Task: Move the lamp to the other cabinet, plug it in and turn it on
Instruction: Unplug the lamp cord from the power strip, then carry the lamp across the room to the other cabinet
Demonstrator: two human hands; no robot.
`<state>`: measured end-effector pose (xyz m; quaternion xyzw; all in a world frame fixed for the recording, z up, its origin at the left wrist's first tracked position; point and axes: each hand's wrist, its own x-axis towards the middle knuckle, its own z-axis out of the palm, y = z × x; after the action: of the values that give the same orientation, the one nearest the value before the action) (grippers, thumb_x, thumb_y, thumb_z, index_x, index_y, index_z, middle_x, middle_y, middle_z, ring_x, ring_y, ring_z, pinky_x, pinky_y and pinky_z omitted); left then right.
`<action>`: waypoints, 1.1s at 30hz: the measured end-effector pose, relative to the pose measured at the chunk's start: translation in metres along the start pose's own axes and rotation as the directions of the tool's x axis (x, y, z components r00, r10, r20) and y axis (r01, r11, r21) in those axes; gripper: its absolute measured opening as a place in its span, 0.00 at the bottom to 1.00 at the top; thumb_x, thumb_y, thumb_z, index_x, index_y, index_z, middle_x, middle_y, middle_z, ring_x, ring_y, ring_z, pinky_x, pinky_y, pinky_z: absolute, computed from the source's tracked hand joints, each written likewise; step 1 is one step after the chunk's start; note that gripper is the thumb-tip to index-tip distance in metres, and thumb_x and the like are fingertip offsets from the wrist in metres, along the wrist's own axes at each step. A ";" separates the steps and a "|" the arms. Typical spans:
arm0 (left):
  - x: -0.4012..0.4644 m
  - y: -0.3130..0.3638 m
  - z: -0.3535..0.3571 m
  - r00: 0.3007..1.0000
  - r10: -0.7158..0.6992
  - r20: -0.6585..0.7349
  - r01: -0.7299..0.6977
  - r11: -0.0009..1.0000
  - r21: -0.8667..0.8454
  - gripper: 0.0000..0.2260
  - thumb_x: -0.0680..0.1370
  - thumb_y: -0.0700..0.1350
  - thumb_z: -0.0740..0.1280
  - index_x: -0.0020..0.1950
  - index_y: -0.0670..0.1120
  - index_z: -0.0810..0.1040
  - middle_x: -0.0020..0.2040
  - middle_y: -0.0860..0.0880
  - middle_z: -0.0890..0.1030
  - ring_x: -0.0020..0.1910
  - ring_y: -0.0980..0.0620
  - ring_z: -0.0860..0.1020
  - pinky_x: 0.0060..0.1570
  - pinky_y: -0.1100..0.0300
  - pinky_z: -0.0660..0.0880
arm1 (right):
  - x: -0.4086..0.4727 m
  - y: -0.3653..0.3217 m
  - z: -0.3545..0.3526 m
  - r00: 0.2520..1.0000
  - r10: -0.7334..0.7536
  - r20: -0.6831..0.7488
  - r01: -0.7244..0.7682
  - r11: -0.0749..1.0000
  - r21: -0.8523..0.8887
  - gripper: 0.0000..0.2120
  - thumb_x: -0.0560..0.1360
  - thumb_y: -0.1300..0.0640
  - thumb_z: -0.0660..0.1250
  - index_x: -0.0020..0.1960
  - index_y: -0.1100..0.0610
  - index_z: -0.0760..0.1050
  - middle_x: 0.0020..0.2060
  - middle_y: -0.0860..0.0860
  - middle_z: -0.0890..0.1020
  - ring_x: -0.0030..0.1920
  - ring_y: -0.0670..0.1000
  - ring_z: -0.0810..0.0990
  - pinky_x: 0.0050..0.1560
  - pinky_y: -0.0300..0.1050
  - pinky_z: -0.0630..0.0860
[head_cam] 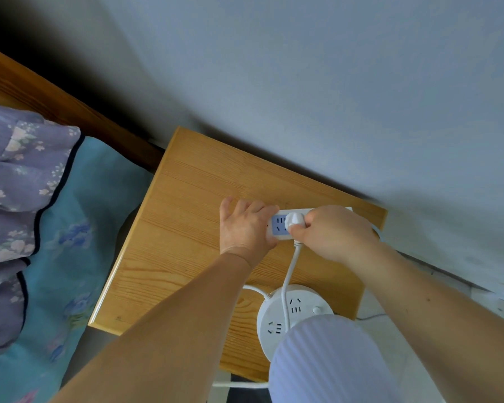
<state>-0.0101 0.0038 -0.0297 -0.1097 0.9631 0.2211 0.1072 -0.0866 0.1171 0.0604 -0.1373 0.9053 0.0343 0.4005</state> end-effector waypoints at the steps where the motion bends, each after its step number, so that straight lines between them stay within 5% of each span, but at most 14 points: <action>1: -0.001 0.000 0.000 1.000 -0.008 0.010 0.008 1.000 -0.004 0.24 0.67 0.57 0.71 0.62 0.56 0.74 0.56 0.55 0.79 0.60 0.49 0.71 0.68 0.46 0.46 | -0.002 0.003 -0.002 1.000 -0.015 -0.002 0.015 0.999 0.034 0.20 0.76 0.41 0.54 0.48 0.55 0.78 0.36 0.50 0.77 0.38 0.50 0.76 0.30 0.42 0.63; 4: -0.001 0.002 -0.004 0.996 -0.042 0.081 0.045 0.998 -0.033 0.28 0.67 0.56 0.71 0.66 0.57 0.70 0.59 0.54 0.77 0.63 0.49 0.68 0.69 0.44 0.49 | -0.007 0.005 -0.002 0.999 -0.045 0.000 0.044 0.984 0.174 0.19 0.76 0.41 0.55 0.45 0.53 0.78 0.32 0.48 0.77 0.33 0.47 0.75 0.30 0.42 0.64; 7: -0.004 0.002 -0.010 0.984 -0.048 0.173 0.065 0.994 -0.091 0.40 0.68 0.53 0.72 0.74 0.57 0.53 0.65 0.51 0.73 0.65 0.47 0.68 0.68 0.45 0.52 | -0.016 0.006 -0.001 0.998 -0.061 -0.002 0.058 0.943 0.327 0.16 0.75 0.41 0.58 0.40 0.50 0.77 0.33 0.49 0.80 0.34 0.47 0.76 0.31 0.43 0.67; 10: -0.013 -0.001 -0.023 0.985 -0.098 0.140 0.123 0.975 -0.183 0.42 0.72 0.46 0.69 0.75 0.56 0.43 0.66 0.49 0.72 0.65 0.48 0.70 0.70 0.47 0.55 | -0.027 0.005 -0.002 0.996 -0.082 -0.015 0.080 0.881 0.466 0.16 0.75 0.42 0.60 0.35 0.49 0.77 0.36 0.51 0.83 0.39 0.50 0.79 0.40 0.48 0.73; 14: -0.037 -0.002 -0.053 0.968 -0.230 0.103 0.251 0.840 -0.482 0.26 0.76 0.41 0.64 0.72 0.51 0.61 0.58 0.51 0.77 0.58 0.51 0.75 0.64 0.49 0.68 | -0.042 0.001 -0.007 0.999 -0.054 0.000 0.041 0.757 0.652 0.12 0.74 0.45 0.63 0.37 0.50 0.79 0.37 0.49 0.83 0.40 0.49 0.80 0.50 0.50 0.76; 17: -0.056 0.006 -0.082 0.931 -0.276 0.239 0.361 0.600 -0.714 0.13 0.79 0.42 0.61 0.62 0.47 0.75 0.48 0.51 0.81 0.48 0.56 0.78 0.47 0.69 0.74 | -0.054 -0.001 -0.010 1.000 -0.018 -0.017 0.025 0.665 0.746 0.13 0.74 0.46 0.63 0.39 0.52 0.80 0.33 0.46 0.82 0.35 0.45 0.78 0.45 0.44 0.75; 20: -0.075 0.018 -0.109 0.907 -0.256 0.334 0.418 0.459 -0.784 0.12 0.79 0.48 0.60 0.54 0.47 0.80 0.41 0.51 0.83 0.39 0.58 0.79 0.41 0.68 0.75 | -0.071 -0.004 -0.013 0.998 0.028 -0.051 0.026 0.559 0.829 0.13 0.74 0.47 0.64 0.38 0.54 0.80 0.30 0.45 0.81 0.32 0.43 0.77 0.37 0.38 0.70; 23: -0.093 0.031 -0.130 0.887 -0.183 0.425 0.460 0.440 -0.771 0.13 0.78 0.54 0.60 0.48 0.48 0.81 0.37 0.50 0.82 0.35 0.56 0.78 0.41 0.62 0.76 | -0.091 -0.004 -0.015 0.995 0.071 -0.064 0.024 0.469 0.883 0.14 0.74 0.47 0.64 0.36 0.54 0.80 0.31 0.47 0.82 0.32 0.45 0.78 0.37 0.38 0.71; 28: -0.116 0.046 -0.146 0.880 -0.123 0.458 0.446 0.543 -0.711 0.08 0.75 0.45 0.66 0.42 0.41 0.80 0.28 0.51 0.74 0.25 0.55 0.70 0.28 0.65 0.69 | -0.122 0.001 -0.012 0.988 0.146 -0.055 -0.003 0.367 0.930 0.16 0.75 0.48 0.63 0.45 0.59 0.83 0.34 0.51 0.82 0.35 0.49 0.78 0.43 0.43 0.75; 33: -0.130 0.061 -0.145 0.866 -0.138 0.481 0.476 0.523 -0.706 0.08 0.76 0.45 0.66 0.40 0.44 0.81 0.30 0.51 0.76 0.29 0.56 0.72 0.30 0.64 0.73 | -0.156 0.010 0.000 0.977 0.199 -0.076 0.007 0.326 0.945 0.16 0.74 0.42 0.63 0.42 0.53 0.82 0.35 0.49 0.83 0.33 0.46 0.79 0.37 0.38 0.69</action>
<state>0.0753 0.0131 0.1558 -0.2745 0.6811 0.6266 0.2611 0.0104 0.1616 0.1743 0.1710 0.7963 -0.4836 0.3205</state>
